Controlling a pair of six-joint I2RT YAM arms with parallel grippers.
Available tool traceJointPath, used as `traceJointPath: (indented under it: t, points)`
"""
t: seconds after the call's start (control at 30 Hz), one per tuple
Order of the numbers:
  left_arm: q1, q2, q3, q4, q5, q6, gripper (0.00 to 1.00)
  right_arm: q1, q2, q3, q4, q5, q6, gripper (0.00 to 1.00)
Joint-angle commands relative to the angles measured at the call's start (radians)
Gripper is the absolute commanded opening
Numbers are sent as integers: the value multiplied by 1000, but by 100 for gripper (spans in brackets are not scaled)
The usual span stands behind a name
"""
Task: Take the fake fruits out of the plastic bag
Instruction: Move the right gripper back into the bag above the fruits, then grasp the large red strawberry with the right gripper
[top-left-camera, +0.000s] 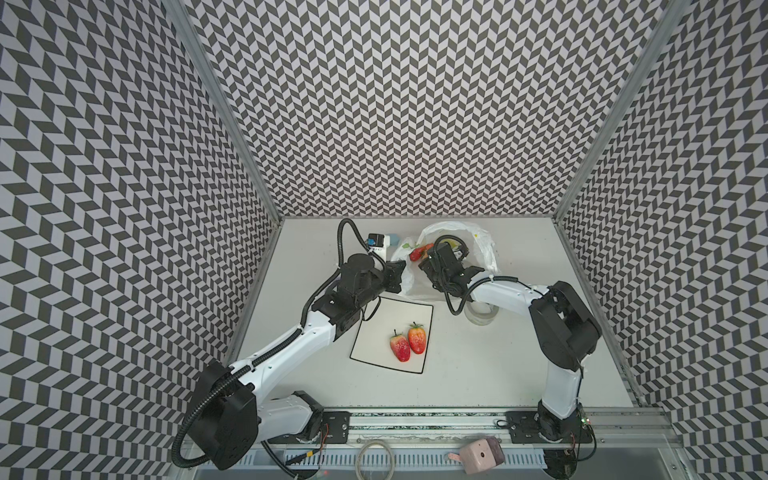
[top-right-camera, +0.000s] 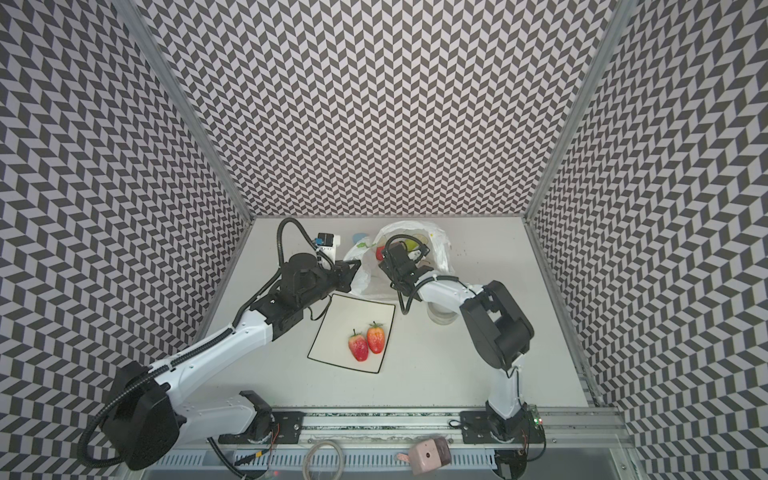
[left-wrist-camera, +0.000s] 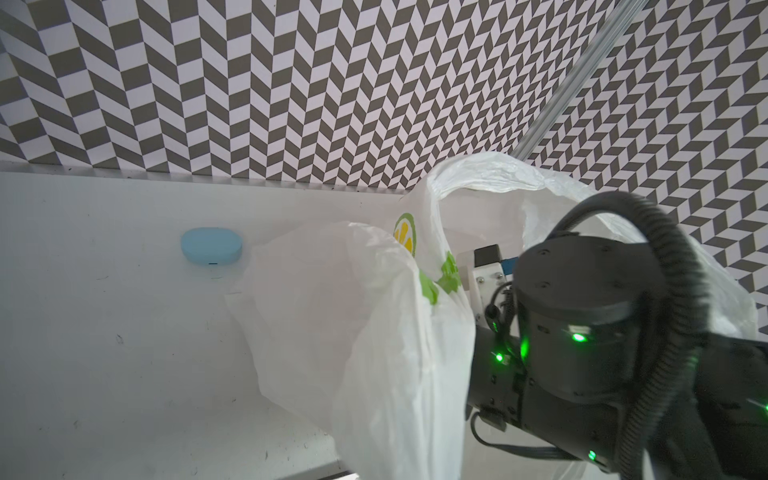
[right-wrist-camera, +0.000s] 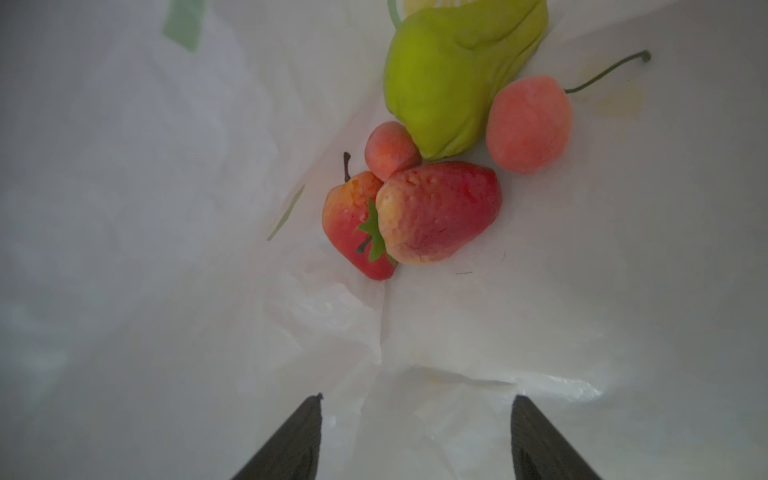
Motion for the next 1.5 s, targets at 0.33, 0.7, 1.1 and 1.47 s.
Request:
traceJointPath:
  t: [0.33,0.7,1.1,1.47]
  points:
    - [0,-19,9,9,40,-26,0,-80,237,178,55,-55,329,74]
    - [-5,-11,7,1,55,-26,0,-103,318,249,38,-48,470,76]
    - [-11,-13,11,-19,44,-27,0,-113,376,282,-34,-47,666,60]
    - [-12,-3,15,-12,23,-23,0,-111,303,236,82,-49,398,41]
